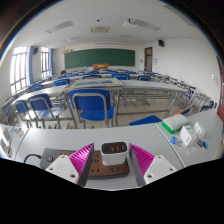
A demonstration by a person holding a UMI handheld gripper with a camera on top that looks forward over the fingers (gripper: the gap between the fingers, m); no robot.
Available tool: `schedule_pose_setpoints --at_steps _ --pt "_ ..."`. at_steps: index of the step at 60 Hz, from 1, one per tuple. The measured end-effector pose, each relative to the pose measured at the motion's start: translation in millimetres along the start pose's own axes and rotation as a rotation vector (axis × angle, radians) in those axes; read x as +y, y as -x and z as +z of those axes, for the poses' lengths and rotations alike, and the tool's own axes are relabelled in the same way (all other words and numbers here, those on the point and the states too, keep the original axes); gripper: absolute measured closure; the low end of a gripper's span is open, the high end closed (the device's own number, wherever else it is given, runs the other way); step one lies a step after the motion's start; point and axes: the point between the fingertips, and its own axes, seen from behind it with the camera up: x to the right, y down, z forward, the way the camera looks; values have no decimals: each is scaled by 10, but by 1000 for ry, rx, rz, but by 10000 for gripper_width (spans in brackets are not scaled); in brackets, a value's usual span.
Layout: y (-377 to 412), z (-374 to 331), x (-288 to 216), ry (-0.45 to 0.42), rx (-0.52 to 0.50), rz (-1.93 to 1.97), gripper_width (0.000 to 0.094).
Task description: Unplug charger
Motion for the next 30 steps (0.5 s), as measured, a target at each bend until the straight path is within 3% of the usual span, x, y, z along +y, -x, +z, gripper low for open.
schedule_pose_setpoints --at_steps 6,17,26,30 --pt "-70 118 16 2 18 -18 517" --pt "-25 121 11 19 -38 -32 705" --pt "-21 67 -32 51 -58 -7 722" --pt "-38 -298 -863 -144 -105 27 726"
